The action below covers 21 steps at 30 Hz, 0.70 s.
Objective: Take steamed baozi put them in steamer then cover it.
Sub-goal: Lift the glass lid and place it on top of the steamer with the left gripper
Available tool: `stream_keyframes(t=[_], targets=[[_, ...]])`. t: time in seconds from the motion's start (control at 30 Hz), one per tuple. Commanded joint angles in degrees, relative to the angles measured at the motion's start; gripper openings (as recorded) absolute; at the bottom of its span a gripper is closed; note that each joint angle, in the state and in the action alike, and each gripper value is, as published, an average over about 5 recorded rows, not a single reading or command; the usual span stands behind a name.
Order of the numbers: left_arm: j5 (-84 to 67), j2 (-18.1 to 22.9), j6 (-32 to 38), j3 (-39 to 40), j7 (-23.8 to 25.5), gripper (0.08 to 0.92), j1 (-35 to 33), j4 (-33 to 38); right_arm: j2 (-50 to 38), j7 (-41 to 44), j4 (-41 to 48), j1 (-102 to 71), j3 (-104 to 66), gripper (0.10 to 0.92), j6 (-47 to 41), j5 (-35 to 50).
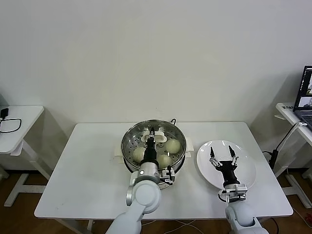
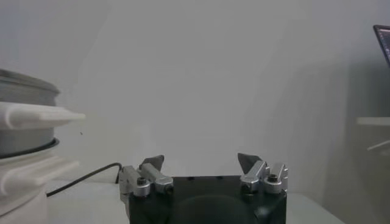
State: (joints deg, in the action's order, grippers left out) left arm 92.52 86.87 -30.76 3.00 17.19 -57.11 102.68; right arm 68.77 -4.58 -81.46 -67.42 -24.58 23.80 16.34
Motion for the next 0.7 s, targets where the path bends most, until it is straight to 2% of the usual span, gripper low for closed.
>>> stream_keyframes(t=[0.03,0.27,0.5,0.7], targets=[[2.51,0.11,1.02,-0.52,1.63,0.186,-0.43,-0.07,-0.02,-0.05,-0.1,0.05,0.11,0.823,-0.04,0.08],[2.84,0.04,1.23,-0.71,1.6,0.199,-0.87,0.51,-0.05,-0.02,-0.17,-0.06,0.18,0.823,-0.06,0.08],[2.46,-0.15,1.12,-0.78,1.78,0.382,-2.13,3.33,-0.21,-0.05,-0.21,-0.02,0.3,0.823,-0.12,0.11],[-0.03,-1.15,0.67,0.06,1.82,0.554,-6.41,10.85,-0.58,-0.09,-0.03,0.7,0.73,0.823,-0.24,0.24]])
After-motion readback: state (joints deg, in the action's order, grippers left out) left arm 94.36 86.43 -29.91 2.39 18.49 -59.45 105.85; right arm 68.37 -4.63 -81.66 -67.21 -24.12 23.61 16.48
